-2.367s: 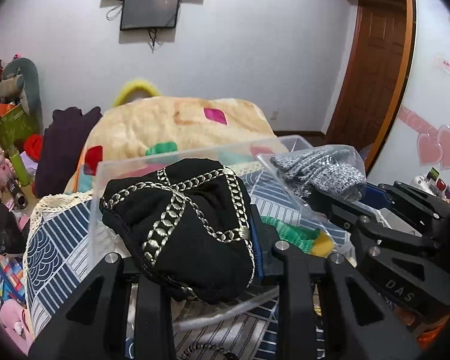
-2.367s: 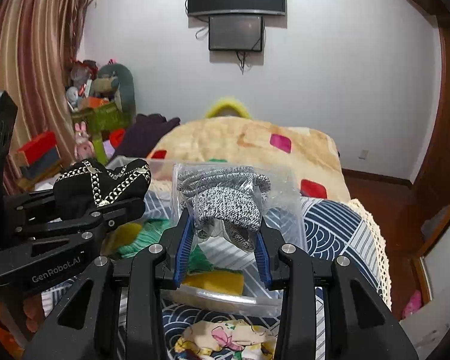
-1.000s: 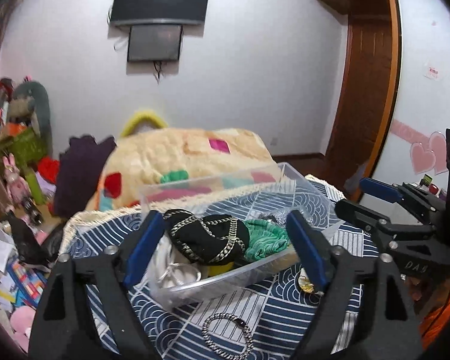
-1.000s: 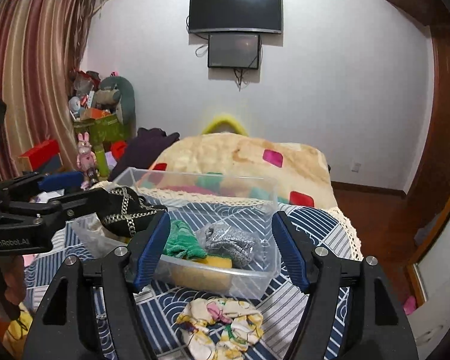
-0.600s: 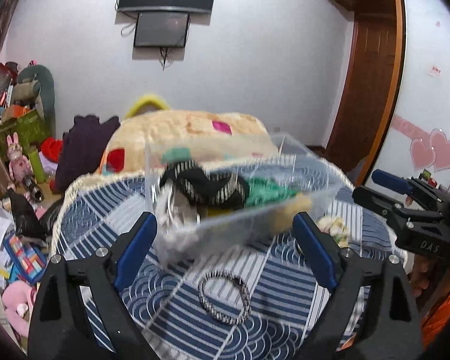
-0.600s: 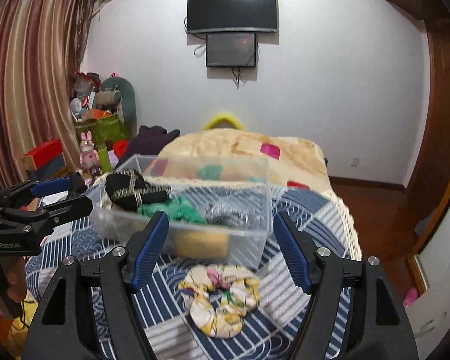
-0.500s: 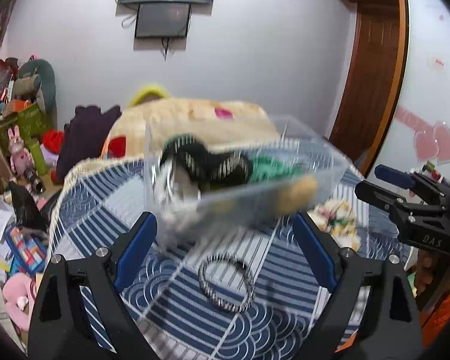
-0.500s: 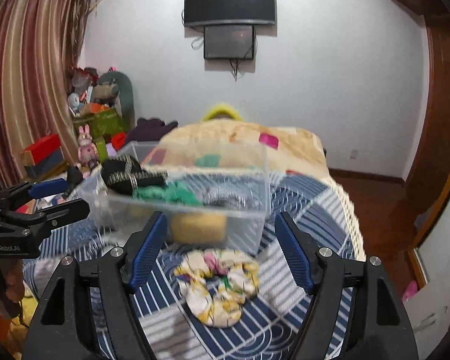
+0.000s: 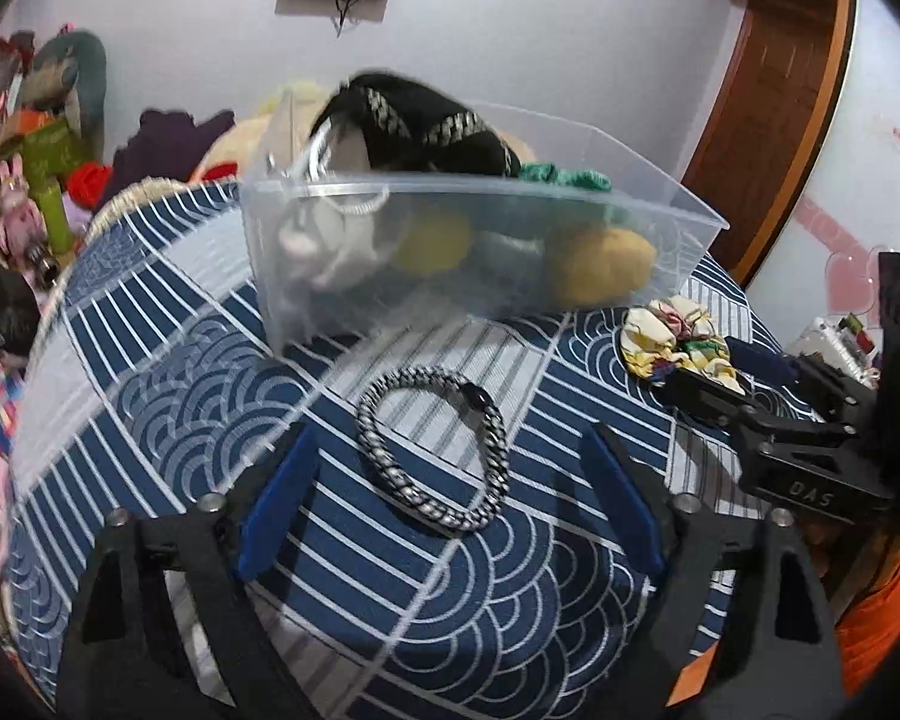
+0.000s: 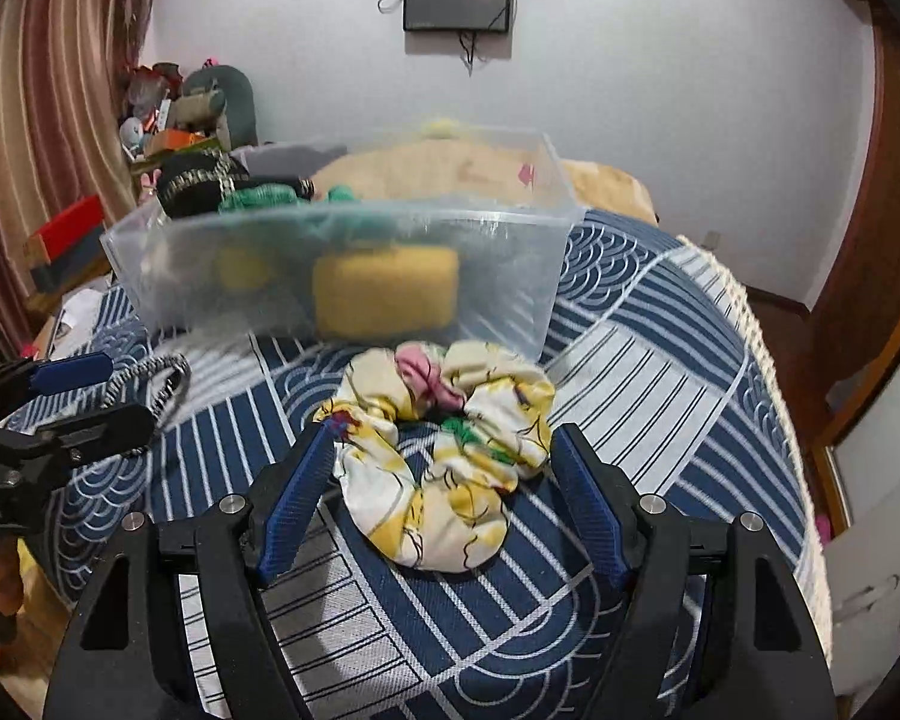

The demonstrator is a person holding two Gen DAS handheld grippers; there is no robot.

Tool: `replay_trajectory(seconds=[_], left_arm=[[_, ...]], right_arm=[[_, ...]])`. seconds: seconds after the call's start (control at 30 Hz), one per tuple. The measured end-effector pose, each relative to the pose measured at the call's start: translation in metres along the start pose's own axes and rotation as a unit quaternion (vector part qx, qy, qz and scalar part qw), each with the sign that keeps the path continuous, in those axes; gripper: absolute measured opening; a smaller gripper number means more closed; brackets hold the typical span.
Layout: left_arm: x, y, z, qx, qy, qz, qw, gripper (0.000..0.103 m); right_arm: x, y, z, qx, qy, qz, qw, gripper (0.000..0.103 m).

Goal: Organize soft objects
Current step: 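Grasp the floral scrunchie with the right gripper while the left gripper grasps the braided bracelet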

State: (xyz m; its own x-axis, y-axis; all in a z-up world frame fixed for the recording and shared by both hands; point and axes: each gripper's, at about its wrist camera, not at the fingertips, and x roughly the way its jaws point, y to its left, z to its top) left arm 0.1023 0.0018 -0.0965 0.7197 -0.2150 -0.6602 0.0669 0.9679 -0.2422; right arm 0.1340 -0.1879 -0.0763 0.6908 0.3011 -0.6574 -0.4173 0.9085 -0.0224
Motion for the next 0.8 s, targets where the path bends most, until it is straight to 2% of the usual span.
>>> replay_trajectory(seconds=[0.1, 0.2, 0.23, 0.33, 0.47, 0.53, 0.8], left_arm=[[0.003, -0.005, -0.003, 0.011, -0.006, 0.017, 0.9998, 0.075], [0.003, -0.011, -0.004, 0.026, -0.009, 0.025, 0.9993, 0.061], [0.003, -0.013, -0.004, 0.030, -0.011, 0.028, 0.9991, 0.052], [0.003, -0.017, -0.006, 0.036, -0.015, 0.040, 0.9984, 0.038], [0.001, -0.019, -0.009, 0.037, -0.016, 0.038, 0.9985, 0.026], [-0.001, -0.019, -0.010, 0.036, -0.016, 0.039, 0.9985, 0.012], [-0.013, -0.016, -0.009, 0.034, -0.026, 0.026, 0.9988, 0.007]], right_arm=[[0.003, -0.004, -0.002, 0.019, 0.004, 0.004, 1.000, 0.072], [-0.001, -0.006, -0.002, 0.028, -0.001, 0.006, 1.000, 0.070], [-0.002, -0.006, -0.003, 0.029, -0.003, 0.007, 1.000, 0.061], [-0.004, -0.006, -0.003, 0.026, -0.005, 0.009, 1.000, 0.044], [-0.005, -0.007, -0.005, 0.025, -0.006, 0.018, 0.999, 0.031], [-0.006, -0.008, -0.005, 0.023, -0.007, 0.023, 0.999, 0.025], [-0.013, -0.001, -0.006, 0.019, -0.017, 0.038, 0.999, 0.020]])
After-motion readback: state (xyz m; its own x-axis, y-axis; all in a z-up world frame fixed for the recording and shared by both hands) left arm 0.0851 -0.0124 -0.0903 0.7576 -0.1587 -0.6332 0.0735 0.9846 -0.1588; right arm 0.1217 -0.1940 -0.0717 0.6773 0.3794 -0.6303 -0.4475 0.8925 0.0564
